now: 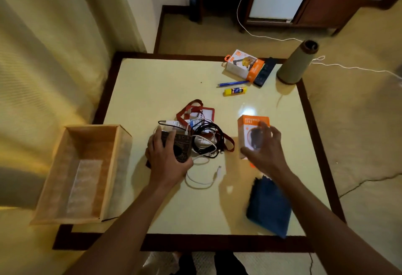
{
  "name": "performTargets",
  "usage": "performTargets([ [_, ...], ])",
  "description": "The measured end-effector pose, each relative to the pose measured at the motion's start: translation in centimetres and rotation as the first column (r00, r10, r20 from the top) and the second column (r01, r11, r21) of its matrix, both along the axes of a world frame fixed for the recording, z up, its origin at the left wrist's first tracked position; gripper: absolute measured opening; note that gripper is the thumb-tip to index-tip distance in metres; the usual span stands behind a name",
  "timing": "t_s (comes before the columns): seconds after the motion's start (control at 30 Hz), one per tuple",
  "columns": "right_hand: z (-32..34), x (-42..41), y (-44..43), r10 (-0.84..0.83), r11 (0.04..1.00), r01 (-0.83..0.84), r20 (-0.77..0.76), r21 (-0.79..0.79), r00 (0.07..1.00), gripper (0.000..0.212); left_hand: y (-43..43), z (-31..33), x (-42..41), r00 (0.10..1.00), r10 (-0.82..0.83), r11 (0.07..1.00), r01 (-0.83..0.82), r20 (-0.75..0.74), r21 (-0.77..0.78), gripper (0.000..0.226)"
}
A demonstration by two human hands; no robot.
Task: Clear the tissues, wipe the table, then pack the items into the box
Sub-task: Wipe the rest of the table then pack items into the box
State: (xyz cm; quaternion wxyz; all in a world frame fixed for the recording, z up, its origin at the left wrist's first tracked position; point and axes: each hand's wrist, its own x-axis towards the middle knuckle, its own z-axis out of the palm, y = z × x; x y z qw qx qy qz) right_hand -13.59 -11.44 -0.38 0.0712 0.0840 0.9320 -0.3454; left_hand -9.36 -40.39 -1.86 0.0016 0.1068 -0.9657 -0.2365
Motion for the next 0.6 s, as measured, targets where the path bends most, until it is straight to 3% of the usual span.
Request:
performTargets([
  [0.13, -0.5, -6.0, 3.2, -0.029, 0.998, 0.029, -0.004, 0.062, 1.000, 0.087, 1.9, -0.2, -4.2, 0.999, 0.024, 1.000, -0.024, -0.046, 0.014, 0.092],
  [0.33, -1.7, -13.9, 6.9, -0.071, 0.987, 0.067, 0.022, 0.144, 0.997, 0.089, 3.9, -0.6, -11.6, 0.996, 0.069, 0.998, -0.068, -0.064, 0.009, 0.091],
  [0.6, -3.8, -19.0, 9.7, -0.077, 0.983, 0.067, 0.047, 0.173, 0.996, 0.087, 4.6, -0.6, -18.5, 0.996, 0.072, 0.997, -0.073, -0.050, -0.027, 0.085],
])
